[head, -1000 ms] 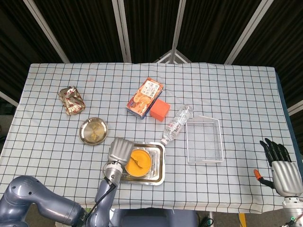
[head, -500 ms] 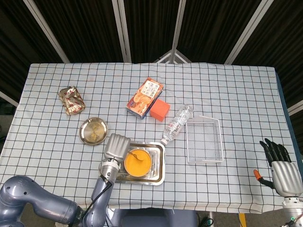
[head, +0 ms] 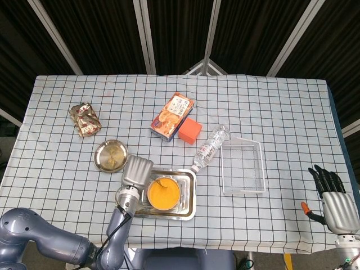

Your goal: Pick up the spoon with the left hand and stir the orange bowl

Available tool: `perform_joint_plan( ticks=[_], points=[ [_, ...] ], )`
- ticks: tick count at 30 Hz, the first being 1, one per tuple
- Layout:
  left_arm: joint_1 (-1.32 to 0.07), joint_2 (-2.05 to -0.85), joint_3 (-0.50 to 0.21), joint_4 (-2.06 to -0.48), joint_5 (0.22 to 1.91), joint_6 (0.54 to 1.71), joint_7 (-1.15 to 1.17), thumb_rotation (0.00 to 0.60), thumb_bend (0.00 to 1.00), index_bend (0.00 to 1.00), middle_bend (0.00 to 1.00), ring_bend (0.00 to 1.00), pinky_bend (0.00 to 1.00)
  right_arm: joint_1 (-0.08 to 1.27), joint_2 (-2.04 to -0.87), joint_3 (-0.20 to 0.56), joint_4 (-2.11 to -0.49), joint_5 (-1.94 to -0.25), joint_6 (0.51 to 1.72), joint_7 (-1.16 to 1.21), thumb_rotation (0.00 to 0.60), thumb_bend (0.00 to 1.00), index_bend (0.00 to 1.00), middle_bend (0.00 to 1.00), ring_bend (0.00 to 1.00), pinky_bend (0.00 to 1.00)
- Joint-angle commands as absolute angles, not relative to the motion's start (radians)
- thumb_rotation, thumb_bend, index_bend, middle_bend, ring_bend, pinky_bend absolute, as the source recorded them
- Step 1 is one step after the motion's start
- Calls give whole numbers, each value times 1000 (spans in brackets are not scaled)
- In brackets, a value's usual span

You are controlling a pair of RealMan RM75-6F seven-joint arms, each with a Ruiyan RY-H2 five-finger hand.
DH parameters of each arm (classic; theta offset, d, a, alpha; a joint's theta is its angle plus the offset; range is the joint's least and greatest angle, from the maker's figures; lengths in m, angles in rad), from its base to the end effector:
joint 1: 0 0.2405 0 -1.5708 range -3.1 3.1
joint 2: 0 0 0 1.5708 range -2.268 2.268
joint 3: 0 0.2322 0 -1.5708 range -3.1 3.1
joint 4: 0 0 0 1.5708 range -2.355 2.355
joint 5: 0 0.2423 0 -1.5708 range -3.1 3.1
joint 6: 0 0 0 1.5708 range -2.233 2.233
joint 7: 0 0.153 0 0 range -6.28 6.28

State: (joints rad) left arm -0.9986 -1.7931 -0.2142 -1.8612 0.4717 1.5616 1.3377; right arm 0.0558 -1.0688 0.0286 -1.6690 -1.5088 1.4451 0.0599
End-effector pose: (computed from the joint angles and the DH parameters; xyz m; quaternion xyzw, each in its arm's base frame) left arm -0.0189 0.2618 -0.0694 -0.7718 -0.2770 -0.1878 0.5407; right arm -0.3035 -0.1761 0.1194 0.5889 -0.4317 0.3835 0.5655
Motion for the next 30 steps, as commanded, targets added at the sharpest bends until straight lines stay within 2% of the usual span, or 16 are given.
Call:
perform_joint_plan(
  ticks=[1, 20, 30],
  points=[
    [-1005, -1812, -218, -1836, 465, 1564, 1346, 600, 792, 875, 1000, 921, 966, 56, -1068, 29, -1669, -1509, 1445, 61, 600, 360, 0, 0, 0, 0],
    [-1010, -1808, -197, -1890, 394, 1562, 1414, 600, 792, 875, 1000, 921, 966, 55, -1069, 27, -1670, -1510, 1446, 56, 600, 360, 0, 0, 0, 0],
    [-998, -1780, -199, -1949, 434, 1574, 1370, 600, 793, 876, 1000, 921, 966, 54, -1070, 27, -1673, -1509, 1447, 52, 600, 360, 0, 0, 0, 0]
  ],
)
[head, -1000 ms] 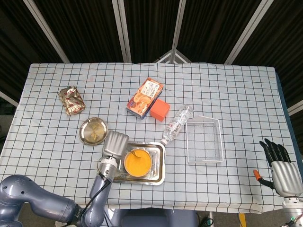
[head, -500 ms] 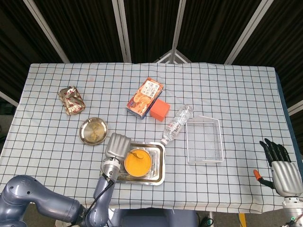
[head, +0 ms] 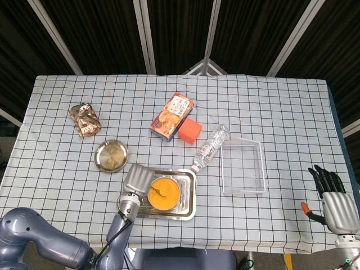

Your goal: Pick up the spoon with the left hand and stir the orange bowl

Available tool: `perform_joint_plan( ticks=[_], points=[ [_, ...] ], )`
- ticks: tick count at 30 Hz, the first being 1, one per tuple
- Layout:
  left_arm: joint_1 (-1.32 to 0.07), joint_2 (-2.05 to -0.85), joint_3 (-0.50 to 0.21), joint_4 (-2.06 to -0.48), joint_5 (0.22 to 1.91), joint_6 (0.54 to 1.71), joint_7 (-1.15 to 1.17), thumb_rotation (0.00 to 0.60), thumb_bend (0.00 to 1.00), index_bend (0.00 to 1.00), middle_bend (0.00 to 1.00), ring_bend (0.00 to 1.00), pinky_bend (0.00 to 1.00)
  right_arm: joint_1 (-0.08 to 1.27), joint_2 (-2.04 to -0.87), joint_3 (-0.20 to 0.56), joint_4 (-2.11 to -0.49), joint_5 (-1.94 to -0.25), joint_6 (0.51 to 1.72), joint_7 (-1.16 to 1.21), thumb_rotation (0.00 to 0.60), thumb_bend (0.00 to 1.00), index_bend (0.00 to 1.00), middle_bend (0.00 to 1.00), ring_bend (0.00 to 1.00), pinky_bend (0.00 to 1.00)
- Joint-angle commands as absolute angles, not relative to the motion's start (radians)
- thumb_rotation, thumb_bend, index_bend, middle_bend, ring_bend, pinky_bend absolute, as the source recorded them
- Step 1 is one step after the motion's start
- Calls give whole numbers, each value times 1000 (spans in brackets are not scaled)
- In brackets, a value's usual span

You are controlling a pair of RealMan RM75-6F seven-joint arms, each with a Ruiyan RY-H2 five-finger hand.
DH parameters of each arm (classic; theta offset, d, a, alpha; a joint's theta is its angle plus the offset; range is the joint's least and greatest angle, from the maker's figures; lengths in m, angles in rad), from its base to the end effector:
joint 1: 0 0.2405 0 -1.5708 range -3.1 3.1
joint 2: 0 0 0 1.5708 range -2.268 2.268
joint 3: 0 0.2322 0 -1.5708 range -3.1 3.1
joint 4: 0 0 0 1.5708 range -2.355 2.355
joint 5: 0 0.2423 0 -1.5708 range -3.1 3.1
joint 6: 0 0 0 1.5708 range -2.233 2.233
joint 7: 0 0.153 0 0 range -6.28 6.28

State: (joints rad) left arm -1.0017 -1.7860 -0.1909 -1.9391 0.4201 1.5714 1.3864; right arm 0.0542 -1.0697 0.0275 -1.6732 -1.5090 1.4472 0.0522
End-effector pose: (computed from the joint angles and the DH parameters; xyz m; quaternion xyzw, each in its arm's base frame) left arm -0.0193 0.2412 -0.0717 -0.7969 -0.2748 -0.1582 0.5142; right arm -0.3026 -0.1753 0.1187 0.5892 -0.4310 0.3826 0.5663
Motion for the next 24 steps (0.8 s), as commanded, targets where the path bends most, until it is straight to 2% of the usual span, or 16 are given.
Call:
perform_joint_plan(
  ticks=[1, 11, 24],
  points=[
    [-999, -1779, -202, -1949, 438, 1574, 1365, 600, 792, 876, 1000, 921, 966, 54, -1070, 27, -1673, -1509, 1447, 52, 600, 360, 0, 0, 0, 0],
    [-1011, -1811, -218, -1874, 470, 1578, 1343, 600, 792, 876, 1000, 921, 966, 55, -1067, 29, -1674, -1504, 1443, 63, 600, 360, 0, 0, 0, 0],
    [-1018, -1878, -197, -1790, 486, 1564, 1360, 600, 792, 875, 1000, 921, 966, 56, -1061, 28, -1681, -1497, 1434, 78, 600, 360, 0, 0, 0, 0]
  ],
)
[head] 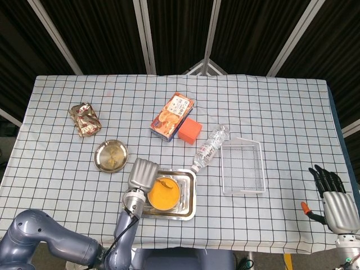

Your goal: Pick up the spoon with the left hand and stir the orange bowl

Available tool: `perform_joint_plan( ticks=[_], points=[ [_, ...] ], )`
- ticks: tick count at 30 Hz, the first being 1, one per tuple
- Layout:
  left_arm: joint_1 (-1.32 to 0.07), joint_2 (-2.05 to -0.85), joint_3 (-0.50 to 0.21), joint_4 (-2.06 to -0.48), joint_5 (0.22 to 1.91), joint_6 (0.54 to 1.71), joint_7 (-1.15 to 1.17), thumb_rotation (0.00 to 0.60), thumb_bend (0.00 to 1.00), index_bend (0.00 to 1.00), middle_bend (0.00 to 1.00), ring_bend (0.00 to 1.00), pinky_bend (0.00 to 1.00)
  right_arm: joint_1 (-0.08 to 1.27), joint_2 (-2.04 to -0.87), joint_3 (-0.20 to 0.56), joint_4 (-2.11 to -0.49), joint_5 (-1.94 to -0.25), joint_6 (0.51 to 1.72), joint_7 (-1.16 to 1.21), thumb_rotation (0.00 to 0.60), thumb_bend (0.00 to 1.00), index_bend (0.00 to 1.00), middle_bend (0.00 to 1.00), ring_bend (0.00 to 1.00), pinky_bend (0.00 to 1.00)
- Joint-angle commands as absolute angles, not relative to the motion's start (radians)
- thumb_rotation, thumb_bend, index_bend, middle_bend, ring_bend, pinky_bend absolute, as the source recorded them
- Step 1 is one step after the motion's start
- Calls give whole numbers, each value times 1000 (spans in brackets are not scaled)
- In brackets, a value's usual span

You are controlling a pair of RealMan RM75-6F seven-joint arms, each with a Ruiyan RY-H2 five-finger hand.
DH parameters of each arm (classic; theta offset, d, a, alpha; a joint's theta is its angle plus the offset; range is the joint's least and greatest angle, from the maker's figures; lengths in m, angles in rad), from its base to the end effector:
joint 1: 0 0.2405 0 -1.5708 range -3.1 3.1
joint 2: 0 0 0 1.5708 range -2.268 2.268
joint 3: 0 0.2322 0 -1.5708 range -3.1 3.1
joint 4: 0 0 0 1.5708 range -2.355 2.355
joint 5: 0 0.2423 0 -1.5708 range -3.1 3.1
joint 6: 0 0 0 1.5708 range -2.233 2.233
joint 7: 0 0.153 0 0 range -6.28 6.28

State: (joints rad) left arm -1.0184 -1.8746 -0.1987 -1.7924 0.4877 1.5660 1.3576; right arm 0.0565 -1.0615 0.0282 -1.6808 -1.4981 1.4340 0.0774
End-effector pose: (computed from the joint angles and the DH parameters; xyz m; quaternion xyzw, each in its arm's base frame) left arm -0.0120 0.2538 -0.0885 -0.7808 -0.2607 -0.1853 0.5367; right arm -0.3036 -0.1759 0.1193 0.5831 -0.4435 0.3847 0.5616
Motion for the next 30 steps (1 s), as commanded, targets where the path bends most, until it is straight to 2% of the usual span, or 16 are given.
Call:
perform_joint_plan(
  ticks=[1, 14, 30],
  points=[
    [-1017, -1879, -196, -1790, 484, 1565, 1364, 600, 792, 876, 1000, 921, 966, 56, -1061, 28, -1681, -1497, 1434, 79, 600, 359, 0, 0, 0, 0],
    [-998, -1831, -191, -1857, 413, 1560, 1411, 600, 792, 875, 1000, 921, 966, 55, -1060, 27, -1688, -1495, 1432, 77, 600, 360, 0, 0, 0, 0],
    [-987, -1768, -211, -1971, 422, 1587, 1383, 600, 792, 875, 1000, 921, 966, 56, -1058, 27, -1693, -1490, 1425, 83, 600, 360, 0, 0, 0, 0]
  ],
)
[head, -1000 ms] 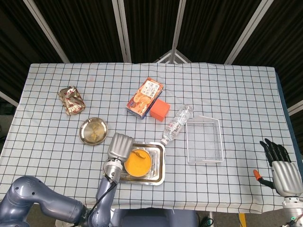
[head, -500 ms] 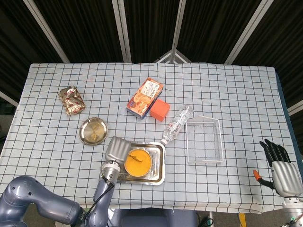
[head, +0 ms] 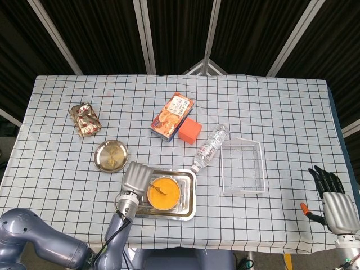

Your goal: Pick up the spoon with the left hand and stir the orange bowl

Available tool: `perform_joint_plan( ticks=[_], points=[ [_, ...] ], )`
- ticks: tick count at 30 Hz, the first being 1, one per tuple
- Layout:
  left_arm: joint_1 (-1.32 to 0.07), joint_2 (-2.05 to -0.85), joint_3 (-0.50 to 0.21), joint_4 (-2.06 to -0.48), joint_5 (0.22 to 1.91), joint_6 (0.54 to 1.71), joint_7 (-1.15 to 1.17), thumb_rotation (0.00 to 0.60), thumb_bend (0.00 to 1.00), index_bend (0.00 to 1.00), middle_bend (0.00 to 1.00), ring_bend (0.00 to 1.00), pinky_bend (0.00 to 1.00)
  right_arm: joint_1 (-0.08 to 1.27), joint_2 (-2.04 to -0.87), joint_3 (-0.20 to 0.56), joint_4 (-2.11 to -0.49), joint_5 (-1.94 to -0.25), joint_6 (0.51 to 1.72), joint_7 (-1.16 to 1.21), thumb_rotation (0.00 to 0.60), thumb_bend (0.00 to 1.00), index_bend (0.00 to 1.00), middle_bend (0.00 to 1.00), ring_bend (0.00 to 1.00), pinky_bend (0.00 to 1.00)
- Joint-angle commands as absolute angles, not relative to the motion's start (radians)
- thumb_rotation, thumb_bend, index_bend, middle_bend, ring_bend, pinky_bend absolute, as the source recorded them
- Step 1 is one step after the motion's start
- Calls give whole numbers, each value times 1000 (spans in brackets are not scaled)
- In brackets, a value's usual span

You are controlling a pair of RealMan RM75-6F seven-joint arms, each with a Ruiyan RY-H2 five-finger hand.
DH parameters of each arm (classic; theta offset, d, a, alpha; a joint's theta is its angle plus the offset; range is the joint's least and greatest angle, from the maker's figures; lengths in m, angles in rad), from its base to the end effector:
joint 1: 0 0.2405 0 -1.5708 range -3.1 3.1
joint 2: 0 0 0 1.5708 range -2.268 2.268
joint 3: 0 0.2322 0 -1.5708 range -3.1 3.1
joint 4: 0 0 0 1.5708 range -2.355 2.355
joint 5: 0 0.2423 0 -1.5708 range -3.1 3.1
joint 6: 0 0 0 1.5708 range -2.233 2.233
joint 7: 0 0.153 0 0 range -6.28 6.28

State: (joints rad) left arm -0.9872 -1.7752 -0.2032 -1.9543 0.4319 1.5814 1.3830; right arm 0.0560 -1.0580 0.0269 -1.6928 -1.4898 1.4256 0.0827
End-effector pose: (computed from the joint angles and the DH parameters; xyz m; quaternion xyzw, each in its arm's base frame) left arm -0.0188 0.2431 -0.0658 -0.7894 -0.2820 -0.1652 0.5196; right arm -0.3030 -0.1752 0.1182 0.5793 -0.4522 0.3841 0.5590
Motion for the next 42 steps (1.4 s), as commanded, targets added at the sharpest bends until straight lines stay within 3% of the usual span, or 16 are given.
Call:
perform_joint_plan(
  ticks=[1, 19, 42],
  points=[
    [-988, -1766, -214, -1979, 414, 1588, 1386, 600, 792, 875, 1000, 921, 966, 56, -1058, 27, -1693, -1490, 1425, 83, 600, 360, 0, 0, 0, 0],
    [-1077, -1820, -271, -1965, 230, 1654, 1534, 600, 792, 876, 1000, 921, 966, 57, -1053, 28, -1697, -1485, 1419, 96, 600, 360, 0, 0, 0, 0],
    [-1104, -1898, -307, -1814, 262, 1647, 1467, 600, 792, 875, 1000, 923, 967, 60, -1049, 29, -1707, -1476, 1409, 102, 600, 360, 0, 0, 0, 0]
  ],
)
